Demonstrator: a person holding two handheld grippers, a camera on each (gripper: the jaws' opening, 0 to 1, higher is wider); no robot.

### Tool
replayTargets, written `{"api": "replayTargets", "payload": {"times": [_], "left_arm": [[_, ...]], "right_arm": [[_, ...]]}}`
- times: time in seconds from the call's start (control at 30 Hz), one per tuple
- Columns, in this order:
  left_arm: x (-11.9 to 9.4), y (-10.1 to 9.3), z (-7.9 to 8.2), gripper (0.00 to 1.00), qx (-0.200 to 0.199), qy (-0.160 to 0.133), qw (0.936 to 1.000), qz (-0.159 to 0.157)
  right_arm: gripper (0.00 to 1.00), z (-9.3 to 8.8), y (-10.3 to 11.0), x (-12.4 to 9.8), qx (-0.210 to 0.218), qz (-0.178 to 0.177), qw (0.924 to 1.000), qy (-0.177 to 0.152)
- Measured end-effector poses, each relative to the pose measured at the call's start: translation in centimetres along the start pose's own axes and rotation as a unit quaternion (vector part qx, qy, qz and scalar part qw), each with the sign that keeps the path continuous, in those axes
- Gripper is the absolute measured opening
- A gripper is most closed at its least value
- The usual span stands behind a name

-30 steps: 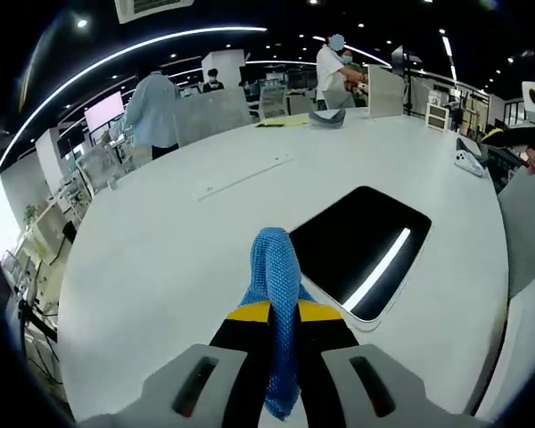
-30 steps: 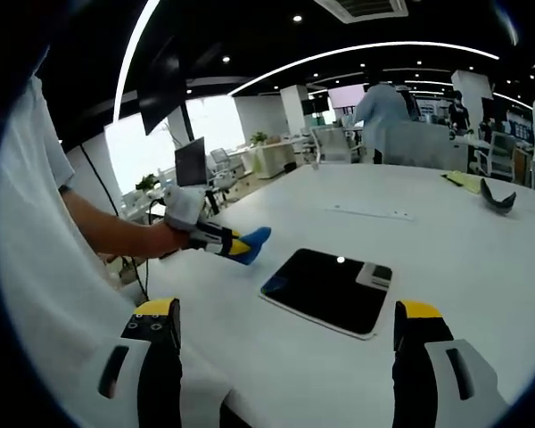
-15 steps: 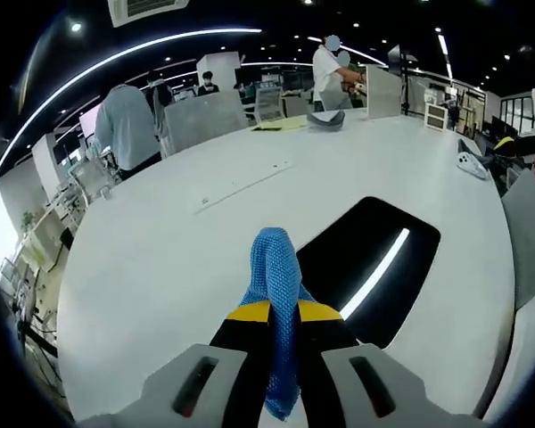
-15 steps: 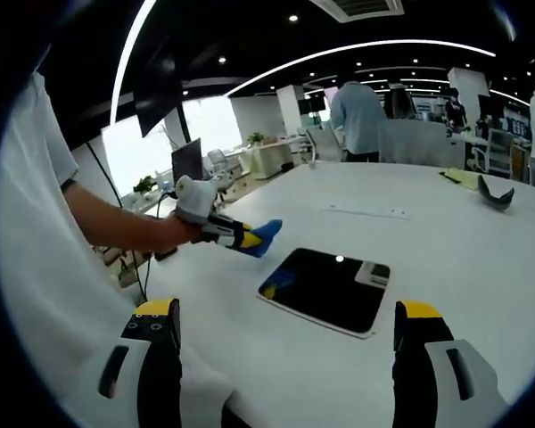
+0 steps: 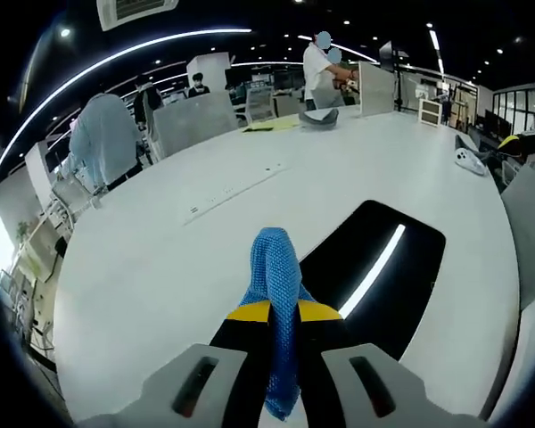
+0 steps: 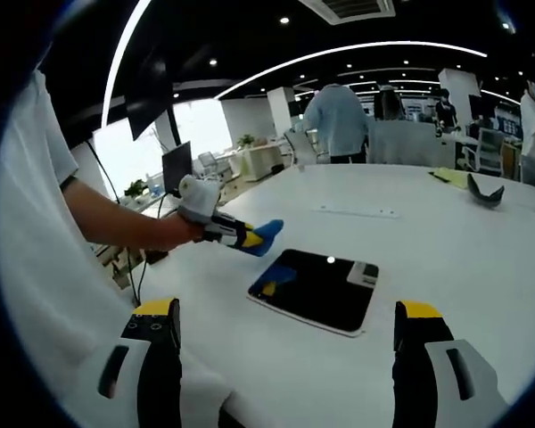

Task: Wipe the mirror surface with the cleaning cloth until all visible marks leave the cleaned area.

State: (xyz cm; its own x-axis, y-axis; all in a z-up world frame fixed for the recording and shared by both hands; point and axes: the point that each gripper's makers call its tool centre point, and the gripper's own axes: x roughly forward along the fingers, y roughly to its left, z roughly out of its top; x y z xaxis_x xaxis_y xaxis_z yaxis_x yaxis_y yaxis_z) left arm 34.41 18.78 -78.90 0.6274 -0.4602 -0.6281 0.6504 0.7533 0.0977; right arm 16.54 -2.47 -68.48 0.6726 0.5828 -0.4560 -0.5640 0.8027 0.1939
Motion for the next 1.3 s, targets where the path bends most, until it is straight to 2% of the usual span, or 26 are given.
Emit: {"api": "replayTargets", "payload": {"times": [0.33, 0.73, 0.77, 0.8, 1.1, 1.3], "left_arm": [[1.5, 0.5, 0.5, 0.06, 0.000, -0.001, 1.0000, -0.002], [3.3, 0.7, 0.2, 0.06, -0.005, 0.009, 0.9999, -0.006], [3.4, 0.7, 0.1, 0.06, 0.001, 0.013, 0.9999, -0.004], [3.5, 0.8, 0.0, 0.06, 0.024, 0.019, 0.9995, -0.002], [4.6, 0.9, -0.6, 0.06, -0.005, 0.028, 0.9996, -0.004], [5.4, 0.8, -0.7, 0.06, -0.003, 0.035, 0.9994, -0.008]], "right_arm": [[1.00, 0.0, -0.3, 0.1, 0.008, -0.004, 1.0000, 0.001], [0.99, -0.2, -0.7, 0.6, 0.019, -0.007, 0.9998, 0.006], [0.99, -0.3, -0.9, 0.7, 0.021, -0.007, 0.9997, 0.006], [0.99, -0.5, -1.0, 0.7, 0.026, -0.007, 0.9996, 0.008], [0.99, -0.7, -1.3, 0.9, 0.034, -0.010, 0.9993, 0.009], [0.99, -0.9, -1.7, 0.8, 0.039, -0.014, 0.9991, 0.011]]}}
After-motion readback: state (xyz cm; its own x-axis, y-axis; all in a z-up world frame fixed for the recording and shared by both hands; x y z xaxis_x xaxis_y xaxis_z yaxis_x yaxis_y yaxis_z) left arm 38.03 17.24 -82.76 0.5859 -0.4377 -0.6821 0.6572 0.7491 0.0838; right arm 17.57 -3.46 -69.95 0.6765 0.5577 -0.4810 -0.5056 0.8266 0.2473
